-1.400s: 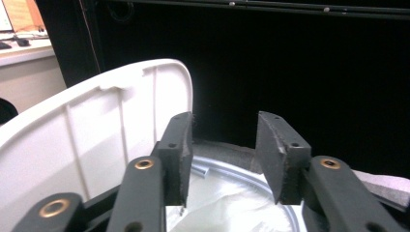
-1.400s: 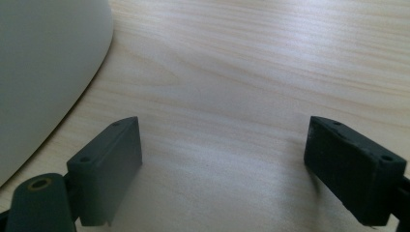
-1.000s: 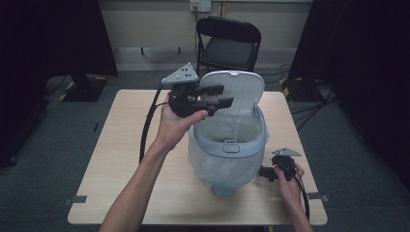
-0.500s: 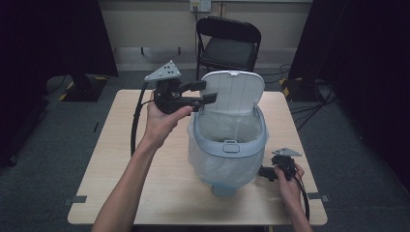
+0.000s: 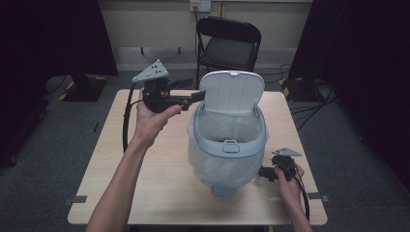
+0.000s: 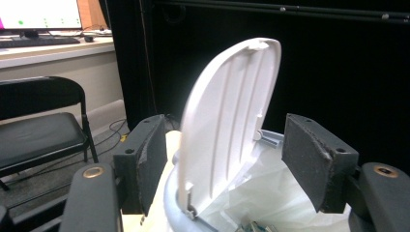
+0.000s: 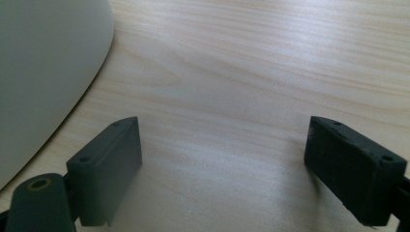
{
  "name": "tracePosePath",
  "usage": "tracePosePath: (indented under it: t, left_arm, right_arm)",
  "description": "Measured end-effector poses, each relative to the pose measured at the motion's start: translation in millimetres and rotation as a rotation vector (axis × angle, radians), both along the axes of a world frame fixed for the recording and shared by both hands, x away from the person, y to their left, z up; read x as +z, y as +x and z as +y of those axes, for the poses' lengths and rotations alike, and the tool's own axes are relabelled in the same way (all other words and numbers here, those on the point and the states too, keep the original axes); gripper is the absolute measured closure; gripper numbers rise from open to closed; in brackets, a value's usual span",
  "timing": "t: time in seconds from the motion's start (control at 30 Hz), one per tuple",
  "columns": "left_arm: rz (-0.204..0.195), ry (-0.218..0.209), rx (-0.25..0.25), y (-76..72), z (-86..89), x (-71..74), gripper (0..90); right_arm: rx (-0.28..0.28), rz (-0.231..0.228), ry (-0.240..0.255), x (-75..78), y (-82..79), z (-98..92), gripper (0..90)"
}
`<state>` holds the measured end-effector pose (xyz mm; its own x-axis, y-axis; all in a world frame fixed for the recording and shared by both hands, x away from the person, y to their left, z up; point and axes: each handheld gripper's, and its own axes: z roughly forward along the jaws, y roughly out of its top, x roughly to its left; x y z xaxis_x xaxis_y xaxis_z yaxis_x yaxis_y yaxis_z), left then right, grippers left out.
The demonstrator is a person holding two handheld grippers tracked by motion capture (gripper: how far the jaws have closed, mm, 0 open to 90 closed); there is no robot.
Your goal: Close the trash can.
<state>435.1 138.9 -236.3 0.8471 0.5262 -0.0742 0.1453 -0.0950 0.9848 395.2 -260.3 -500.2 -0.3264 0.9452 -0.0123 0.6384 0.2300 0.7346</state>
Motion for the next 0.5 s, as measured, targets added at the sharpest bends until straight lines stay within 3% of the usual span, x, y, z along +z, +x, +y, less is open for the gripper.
tracePosePath:
  t: [0.07, 0.17, 0.33, 0.5]
  left_arm:
    - [0.0, 0.004, 0.012, 3.4, 2.6, -1.6, 32.5]
    - [0.013, -0.026, 0.021, 10.1, 9.5, -4.2, 32.0]
    - [0.024, -0.034, 0.09, 20.7, 17.9, -6.9, 30.0]
    - [0.064, -0.046, 0.136, 35.6, 20.3, -9.2, 26.1]
  right_arm:
    - [0.0, 0.0, 0.0, 0.0, 0.0, 0.0, 12.1]
    - [0.0, 0.0, 0.0, 0.0, 0.0, 0.0, 12.1]
    - [-0.001, 0.0, 0.0, 0.0, -0.1, 0.1, 12.1]
    - [-0.001, 0.0, 0.0, 0.0, -0.1, 0.1, 12.1]
